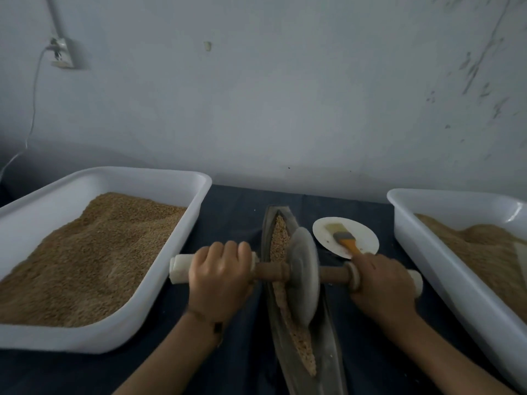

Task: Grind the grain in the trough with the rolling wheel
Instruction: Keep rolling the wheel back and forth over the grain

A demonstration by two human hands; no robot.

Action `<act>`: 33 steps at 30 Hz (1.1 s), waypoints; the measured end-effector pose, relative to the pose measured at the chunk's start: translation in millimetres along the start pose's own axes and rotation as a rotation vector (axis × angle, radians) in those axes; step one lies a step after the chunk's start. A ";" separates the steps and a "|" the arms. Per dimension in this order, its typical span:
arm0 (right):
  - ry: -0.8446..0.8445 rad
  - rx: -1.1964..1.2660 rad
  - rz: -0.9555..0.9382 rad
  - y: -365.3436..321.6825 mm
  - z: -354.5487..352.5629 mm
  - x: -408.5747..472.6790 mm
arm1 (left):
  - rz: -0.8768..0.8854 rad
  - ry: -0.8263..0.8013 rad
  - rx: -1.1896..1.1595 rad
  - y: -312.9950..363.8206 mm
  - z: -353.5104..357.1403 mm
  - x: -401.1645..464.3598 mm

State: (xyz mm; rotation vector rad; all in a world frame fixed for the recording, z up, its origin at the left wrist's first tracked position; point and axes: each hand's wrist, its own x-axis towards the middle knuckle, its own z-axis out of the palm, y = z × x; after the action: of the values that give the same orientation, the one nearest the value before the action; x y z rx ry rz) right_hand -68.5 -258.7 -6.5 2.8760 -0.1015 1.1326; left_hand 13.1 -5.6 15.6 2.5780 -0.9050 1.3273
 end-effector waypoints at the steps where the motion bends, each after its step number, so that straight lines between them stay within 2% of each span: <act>1: 0.039 0.015 0.005 -2.7 -3.2 -12.1 | 0.001 0.022 0.031 4.1 -5.2 -5.1; 5: 0.020 0.005 0.046 -1.5 -3.6 -30.5 | -0.018 0.059 0.053 10.9 -11.3 -7.9; 8: -0.073 -0.044 0.017 4.2 -0.7 -12.3 | -0.016 0.050 0.005 3.7 0.0 -2.4; 11: -0.357 -0.129 0.059 10.7 4.6 29.3 | -0.067 -0.173 -0.067 -6.2 13.9 18.3; 14: -0.610 -0.069 0.080 18.5 15.2 76.4 | -0.158 -0.477 0.069 -17.1 34.6 46.4; 19: -0.963 0.053 0.203 20.4 21.0 126.8 | -0.196 -0.735 -0.057 -35.9 57.7 83.0; 21: -1.004 0.059 0.222 18.5 19.8 135.3 | -0.222 -0.820 -0.097 -40.4 62.0 83.7; 23: -0.935 0.007 0.184 13.6 16.4 136.9 | -0.299 -0.804 -0.145 -40.2 60.4 71.8; 26: -0.679 -0.124 -0.011 5.5 9.7 123.7 | -0.377 -0.632 -0.137 -30.7 51.7 37.8; 28: -0.533 -0.164 -0.051 3.4 3.8 101.1 | -0.329 -0.463 -0.077 -19.3 36.6 21.8; 30: -0.395 -0.164 0.002 4.6 2.3 63.0 | -0.218 -0.272 -0.066 -7.6 18.2 12.8; 33: -0.122 0.005 0.084 2.8 0.6 -0.8 | -0.048 -0.060 0.012 7.5 -7.0 0.7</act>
State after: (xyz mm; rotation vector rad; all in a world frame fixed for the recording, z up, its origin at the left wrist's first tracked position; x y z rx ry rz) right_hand -68.9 -261.5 -7.4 2.9697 -0.2259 0.9700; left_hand 4.3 -9.7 19.1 2.6438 -0.8414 1.2539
